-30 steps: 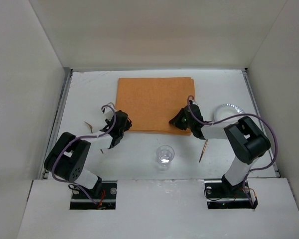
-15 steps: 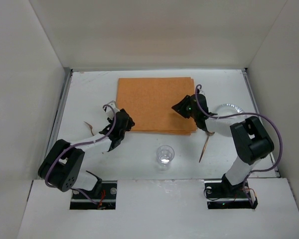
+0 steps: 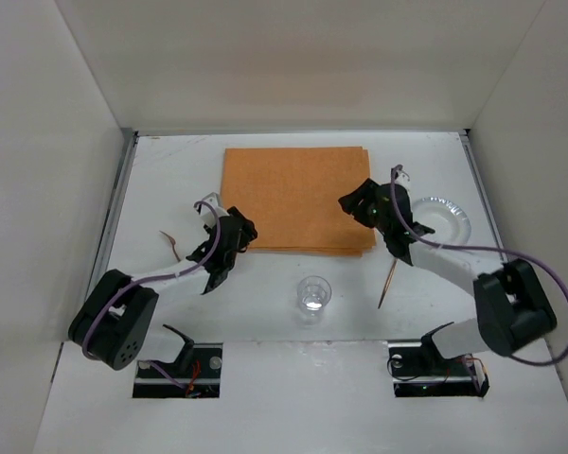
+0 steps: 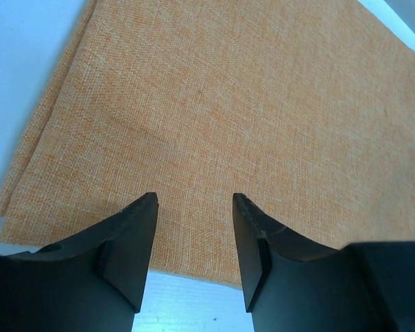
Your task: Set the dinner table for one person
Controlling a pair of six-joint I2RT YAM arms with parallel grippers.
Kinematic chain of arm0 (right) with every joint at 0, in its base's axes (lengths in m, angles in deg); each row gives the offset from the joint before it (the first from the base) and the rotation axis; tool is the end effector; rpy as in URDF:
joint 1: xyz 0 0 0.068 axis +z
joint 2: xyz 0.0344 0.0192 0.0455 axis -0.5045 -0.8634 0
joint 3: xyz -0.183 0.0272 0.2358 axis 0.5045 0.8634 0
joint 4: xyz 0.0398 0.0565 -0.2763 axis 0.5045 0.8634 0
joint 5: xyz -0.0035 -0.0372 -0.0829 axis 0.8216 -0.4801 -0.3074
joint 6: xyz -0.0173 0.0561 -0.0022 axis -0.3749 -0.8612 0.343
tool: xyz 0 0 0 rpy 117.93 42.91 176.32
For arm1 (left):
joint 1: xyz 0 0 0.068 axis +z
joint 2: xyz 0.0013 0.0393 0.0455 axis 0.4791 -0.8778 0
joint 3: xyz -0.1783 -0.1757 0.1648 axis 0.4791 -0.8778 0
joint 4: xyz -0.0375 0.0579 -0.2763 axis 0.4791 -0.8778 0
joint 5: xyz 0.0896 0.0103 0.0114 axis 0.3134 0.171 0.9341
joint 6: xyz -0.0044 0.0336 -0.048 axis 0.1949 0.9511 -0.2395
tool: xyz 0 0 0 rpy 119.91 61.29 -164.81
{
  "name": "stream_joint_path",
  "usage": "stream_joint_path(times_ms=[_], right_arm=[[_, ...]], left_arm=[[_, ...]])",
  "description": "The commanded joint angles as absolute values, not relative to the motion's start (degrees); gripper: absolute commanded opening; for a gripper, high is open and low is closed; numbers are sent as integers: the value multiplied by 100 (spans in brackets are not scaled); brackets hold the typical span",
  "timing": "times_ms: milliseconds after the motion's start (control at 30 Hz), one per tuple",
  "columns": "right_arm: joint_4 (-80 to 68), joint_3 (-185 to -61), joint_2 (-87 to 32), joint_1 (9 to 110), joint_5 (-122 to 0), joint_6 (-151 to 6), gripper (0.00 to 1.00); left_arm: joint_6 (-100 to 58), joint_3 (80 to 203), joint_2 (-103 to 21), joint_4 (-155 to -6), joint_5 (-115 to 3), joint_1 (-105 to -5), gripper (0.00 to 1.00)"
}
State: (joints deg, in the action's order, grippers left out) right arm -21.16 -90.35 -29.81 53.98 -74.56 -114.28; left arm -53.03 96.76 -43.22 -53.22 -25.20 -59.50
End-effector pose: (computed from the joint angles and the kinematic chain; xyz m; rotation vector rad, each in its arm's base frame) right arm 0.3095 0.1312 0.2213 0.5177 2.0320 0.6864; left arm 0.2510 -0.1310 0.1902 -0.4737 1.8736 -0.4952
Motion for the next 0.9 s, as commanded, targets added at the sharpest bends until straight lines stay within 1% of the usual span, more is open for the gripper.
stream_joint_path(times_ms=[0,100,167,267,333,400,533,567,733,867], right_arm=[[-1696,-8784,-2027,5706,-8300,-10994,60],[-1177,-8345,-1376,5663,-8802,-11203,58],[-939,-8063,-954,5392,-8926,-11502,57],[-772,-7825,-374,4855,-8707,-11793,62],[-640,-7754,-22,4574,-8592,-11986,65],[-386,-7719,320,4319,-8705,-12048,66],[80,-7342,1059,3669,-9145,-12241,68],[229,-7228,1208,3389,-9215,-12294,68],[214,-6753,1412,2140,-8918,-12417,67],[-356,-6559,948,1401,-8620,-12417,68]], left_arm=[[-5115,9453,-3926,-4790,-2448,-6074,45],[-5036,9303,-3741,-4614,-2299,-6206,46],[-4948,9277,-3705,-4517,-2246,-6285,46],[-4842,9268,-3793,-4351,-2228,-6452,48],[-4746,9250,-3986,-3974,-2263,-6575,48],[-4579,9241,-4022,-3770,-2325,-6707,48],[-4508,9224,-3969,-3761,-2080,-6857,48],[-4552,9224,-3995,-3787,-2061,-6857,48],[-4640,9197,-3960,-3796,-2026,-6927,48],[-4692,9224,-4030,-3831,-2079,-6901,48]])
